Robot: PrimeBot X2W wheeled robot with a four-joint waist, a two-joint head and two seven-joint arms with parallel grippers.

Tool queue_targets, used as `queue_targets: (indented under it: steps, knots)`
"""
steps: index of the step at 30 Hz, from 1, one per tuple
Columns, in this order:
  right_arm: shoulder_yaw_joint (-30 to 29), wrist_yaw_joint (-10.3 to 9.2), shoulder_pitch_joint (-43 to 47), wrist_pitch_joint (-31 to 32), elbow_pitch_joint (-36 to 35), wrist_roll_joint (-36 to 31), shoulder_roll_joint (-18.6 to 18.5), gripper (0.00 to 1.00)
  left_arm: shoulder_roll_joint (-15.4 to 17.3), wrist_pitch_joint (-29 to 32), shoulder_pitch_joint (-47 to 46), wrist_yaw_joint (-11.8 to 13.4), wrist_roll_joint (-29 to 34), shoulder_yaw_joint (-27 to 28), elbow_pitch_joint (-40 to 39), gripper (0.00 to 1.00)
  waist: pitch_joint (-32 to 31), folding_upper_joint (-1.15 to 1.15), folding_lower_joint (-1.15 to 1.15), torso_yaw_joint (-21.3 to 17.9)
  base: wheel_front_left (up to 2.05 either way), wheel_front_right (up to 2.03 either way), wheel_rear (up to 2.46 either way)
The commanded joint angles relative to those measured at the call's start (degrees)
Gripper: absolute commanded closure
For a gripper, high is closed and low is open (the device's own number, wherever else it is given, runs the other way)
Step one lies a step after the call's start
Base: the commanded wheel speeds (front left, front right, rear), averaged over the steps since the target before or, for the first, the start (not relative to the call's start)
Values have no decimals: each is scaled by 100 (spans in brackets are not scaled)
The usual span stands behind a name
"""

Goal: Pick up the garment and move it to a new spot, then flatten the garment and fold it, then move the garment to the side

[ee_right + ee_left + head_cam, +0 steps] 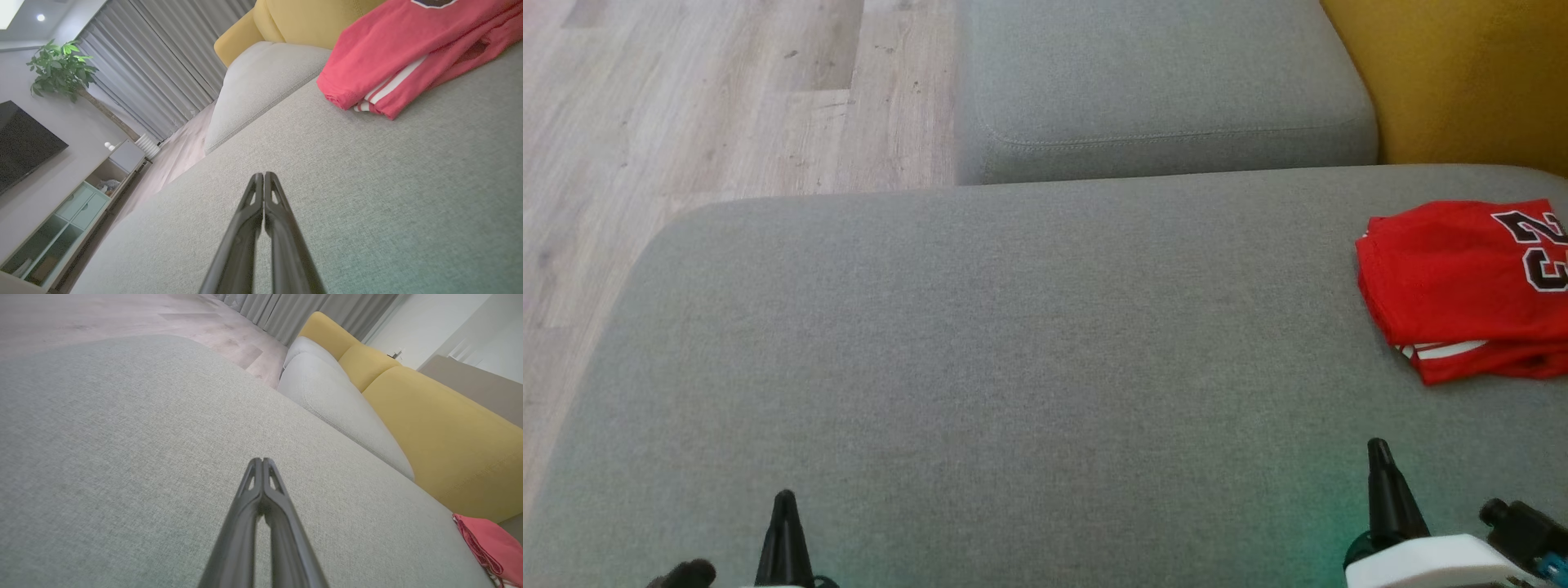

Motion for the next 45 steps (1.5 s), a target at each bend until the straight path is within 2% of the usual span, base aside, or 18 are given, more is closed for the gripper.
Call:
queue_targets:
  steps: [1,45]
  knots:
    - [-11,-2,-324,39,-213,195,-83,100,-3,32,-365,-45,-167,185,-168,100,10,0,0,-2,0,0,0]
    - [-350,-3,-903,743,-259,3217,-102,100,-10,745,-977,-405,-3039,740,-145,100,286,0,0,-53,0,0,0]
